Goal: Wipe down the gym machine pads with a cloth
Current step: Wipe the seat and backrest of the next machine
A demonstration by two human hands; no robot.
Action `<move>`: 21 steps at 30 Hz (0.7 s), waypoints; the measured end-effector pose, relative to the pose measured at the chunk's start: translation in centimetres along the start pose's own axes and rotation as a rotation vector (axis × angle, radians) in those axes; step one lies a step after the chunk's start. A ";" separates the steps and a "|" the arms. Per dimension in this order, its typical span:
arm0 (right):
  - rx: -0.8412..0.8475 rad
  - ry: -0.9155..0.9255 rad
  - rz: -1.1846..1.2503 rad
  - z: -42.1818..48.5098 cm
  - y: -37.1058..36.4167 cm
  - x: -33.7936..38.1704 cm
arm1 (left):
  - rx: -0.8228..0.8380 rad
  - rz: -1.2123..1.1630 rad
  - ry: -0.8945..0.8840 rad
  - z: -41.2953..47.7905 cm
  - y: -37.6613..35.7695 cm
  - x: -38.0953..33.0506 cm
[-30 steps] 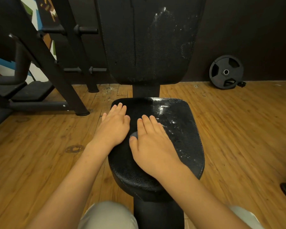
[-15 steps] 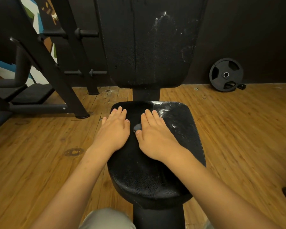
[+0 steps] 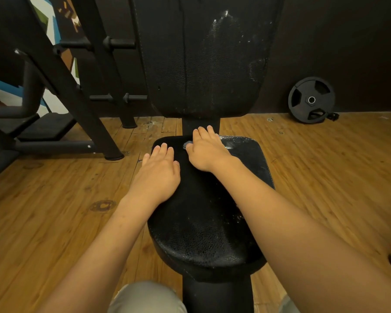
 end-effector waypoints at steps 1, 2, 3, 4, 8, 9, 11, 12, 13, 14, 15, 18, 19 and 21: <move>-0.002 0.000 0.001 0.2 0.1 -0.1 | 0.003 0.018 -0.005 0.0 0.0 -0.1; -0.008 0.000 0.001 0.3 0.1 -0.2 | 0.005 0.032 -0.010 0.1 0.0 -0.1; -0.013 0.001 0.000 0.2 0.1 -0.2 | 0.008 0.032 -0.013 0.1 0.0 -0.2; -0.015 0.004 -0.005 0.0 0.1 -0.2 | 0.013 0.021 -0.014 0.0 0.0 -0.1; -0.002 0.023 -0.031 -1.5 -0.6 -0.6 | 0.025 -0.007 -0.032 -0.2 -0.1 0.1; 0.011 0.025 -0.030 -1.7 -0.7 -0.8 | 0.030 -0.006 -0.034 -0.3 -0.2 0.1; 0.027 0.021 -0.018 -1.3 -0.5 -1.0 | 0.036 0.002 -0.037 -0.3 -0.3 0.1; 0.025 0.014 -0.010 -0.8 -0.4 -1.0 | 0.036 0.007 -0.037 -0.2 -0.2 0.1; 0.016 0.005 -0.007 -0.2 -0.2 -0.9 | 0.039 0.016 -0.034 -0.2 -0.1 0.1; 0.000 -0.006 -0.014 0.5 0.0 -0.9 | 0.047 0.030 -0.033 -0.4 0.0 -0.1; -0.017 -0.020 -0.025 1.0 0.0 -0.8 | 0.054 0.047 -0.036 -0.7 0.1 -0.3; -0.042 -0.044 -0.039 1.8 -0.1 -0.8 | 0.063 0.081 -0.058 -2.1 -0.2 -1.4; -0.041 -0.040 -0.038 1.5 -0.1 -0.8 | 0.058 0.080 -0.058 -2.5 -0.4 -1.7; -0.045 -0.018 -0.037 0.5 -0.3 -0.9 | 0.040 0.063 -0.049 -2.9 -0.6 -1.8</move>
Point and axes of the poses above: each hand's wrist, its own z-axis towards the middle knuckle, its own y-axis out of the back of the hand, x = y × z, the point moved 4 cm from there along z, towards the middle knuckle, and after that the axes turned 2 degrees about -z, right-handed, at the moved point
